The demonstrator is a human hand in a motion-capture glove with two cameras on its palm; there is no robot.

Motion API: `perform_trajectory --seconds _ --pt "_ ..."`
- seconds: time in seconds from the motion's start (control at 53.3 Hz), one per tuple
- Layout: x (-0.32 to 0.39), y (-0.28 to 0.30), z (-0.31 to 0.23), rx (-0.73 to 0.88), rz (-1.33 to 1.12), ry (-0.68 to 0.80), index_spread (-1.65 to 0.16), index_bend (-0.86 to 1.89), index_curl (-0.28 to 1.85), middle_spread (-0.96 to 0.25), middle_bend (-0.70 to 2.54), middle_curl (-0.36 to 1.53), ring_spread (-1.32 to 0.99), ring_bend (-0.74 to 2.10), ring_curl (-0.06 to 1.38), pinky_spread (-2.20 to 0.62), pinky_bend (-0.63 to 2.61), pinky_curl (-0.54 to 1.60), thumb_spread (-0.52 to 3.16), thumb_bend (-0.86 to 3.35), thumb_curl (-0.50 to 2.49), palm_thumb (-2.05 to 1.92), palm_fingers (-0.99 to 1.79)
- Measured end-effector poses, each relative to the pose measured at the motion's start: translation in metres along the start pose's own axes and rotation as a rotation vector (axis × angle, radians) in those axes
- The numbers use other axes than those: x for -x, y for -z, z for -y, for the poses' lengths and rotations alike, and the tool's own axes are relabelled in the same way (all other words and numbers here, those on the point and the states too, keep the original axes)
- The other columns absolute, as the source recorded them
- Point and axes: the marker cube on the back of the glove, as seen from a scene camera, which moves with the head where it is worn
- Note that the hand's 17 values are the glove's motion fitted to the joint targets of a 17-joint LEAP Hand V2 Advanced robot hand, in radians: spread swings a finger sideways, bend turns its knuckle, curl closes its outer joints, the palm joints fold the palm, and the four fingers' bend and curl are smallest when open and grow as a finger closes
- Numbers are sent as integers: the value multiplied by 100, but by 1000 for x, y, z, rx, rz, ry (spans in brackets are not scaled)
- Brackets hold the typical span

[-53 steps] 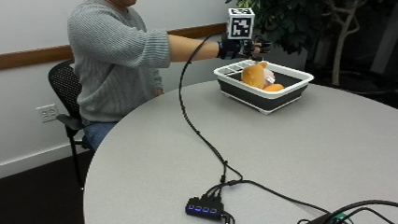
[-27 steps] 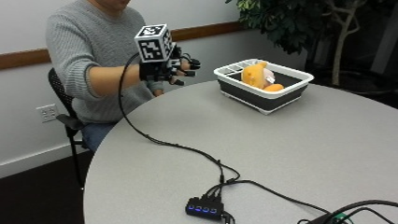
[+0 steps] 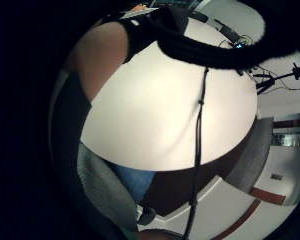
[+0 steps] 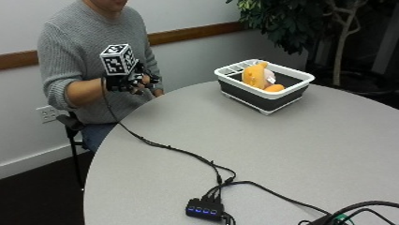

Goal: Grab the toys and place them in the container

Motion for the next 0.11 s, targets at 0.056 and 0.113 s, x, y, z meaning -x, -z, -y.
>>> perform_trajectory --seconds 0.056,0.113 --pt "-1 2 3 -9 8 -5 -35 22 40 -11 15 22 -6 17 25 6 75 32 124 -5 19 -7 -9" --pt "1 2 5 -12 17 -8 -35 22 40 -11 15 22 -6 17 25 6 74 32 125 -5 19 -7 -8"
